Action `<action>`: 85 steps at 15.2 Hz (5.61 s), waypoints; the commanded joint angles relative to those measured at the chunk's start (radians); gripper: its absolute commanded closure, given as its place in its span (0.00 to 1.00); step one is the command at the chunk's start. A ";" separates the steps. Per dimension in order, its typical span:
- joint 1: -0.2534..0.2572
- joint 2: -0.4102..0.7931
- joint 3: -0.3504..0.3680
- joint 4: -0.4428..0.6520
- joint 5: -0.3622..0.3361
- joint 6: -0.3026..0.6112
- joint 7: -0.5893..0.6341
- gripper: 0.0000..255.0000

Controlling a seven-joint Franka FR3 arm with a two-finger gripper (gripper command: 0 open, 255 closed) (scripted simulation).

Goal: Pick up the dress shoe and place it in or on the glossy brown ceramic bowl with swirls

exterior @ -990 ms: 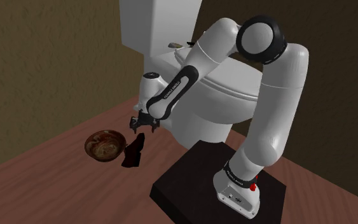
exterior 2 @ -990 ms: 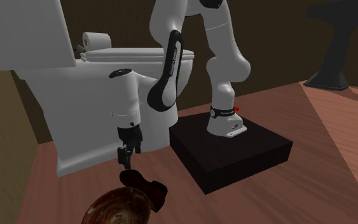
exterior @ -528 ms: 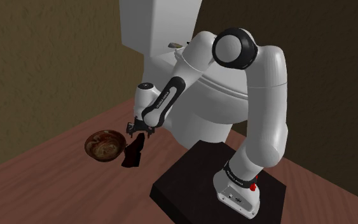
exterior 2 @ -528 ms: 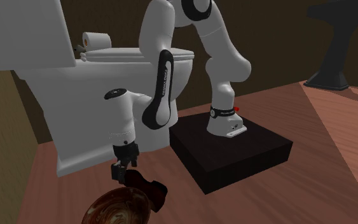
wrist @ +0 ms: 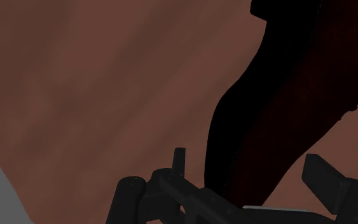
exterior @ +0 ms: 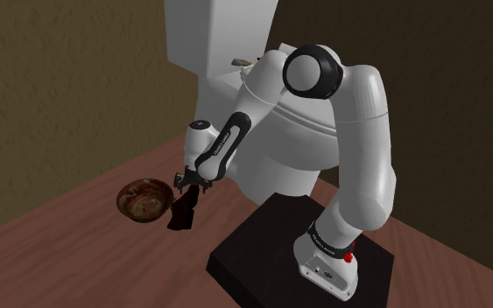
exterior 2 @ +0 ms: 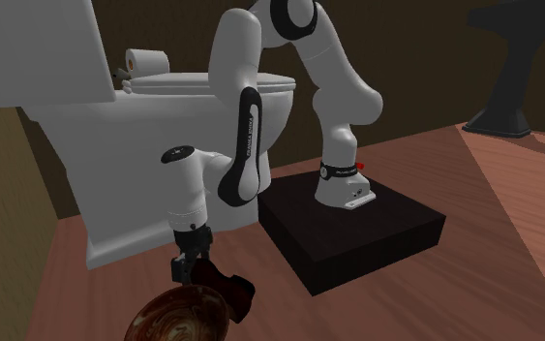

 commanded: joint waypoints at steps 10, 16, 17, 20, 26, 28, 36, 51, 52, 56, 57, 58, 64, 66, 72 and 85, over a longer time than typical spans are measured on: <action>0.000 0.000 0.000 0.000 0.000 0.000 0.000 1.00; -0.008 -0.028 0.009 -0.011 0.006 -0.017 -0.006 1.00; -0.012 -0.042 0.014 -0.017 0.009 -0.026 -0.009 1.00; -0.023 -0.085 0.029 -0.032 0.021 -0.054 -0.018 1.00; -0.047 -0.168 0.059 -0.056 0.048 -0.113 -0.041 1.00; -0.054 -0.195 0.068 -0.063 0.059 -0.134 -0.050 1.00; -0.079 -0.300 0.103 -0.079 0.106 -0.221 -0.086 1.00; -0.041 -0.340 0.149 0.059 0.142 -0.401 -0.047 1.00; -0.027 -0.317 0.152 0.095 0.136 -0.416 -0.028 1.00; 0.034 -0.219 0.160 0.255 0.111 -0.484 0.043 1.00; 0.049 -0.193 0.161 0.298 0.106 -0.503 0.058 1.00; 0.061 -0.173 0.162 0.331 0.101 -0.518 0.069 1.00; 0.071 -0.118 0.148 0.326 0.081 -0.458 0.084 1.00; 0.074 -0.098 0.143 0.326 0.074 -0.439 0.088 1.00; 0.087 -0.031 0.126 0.332 0.051 -0.379 0.104 1.00; 0.085 -0.033 0.126 0.332 0.052 -0.382 0.101 0.00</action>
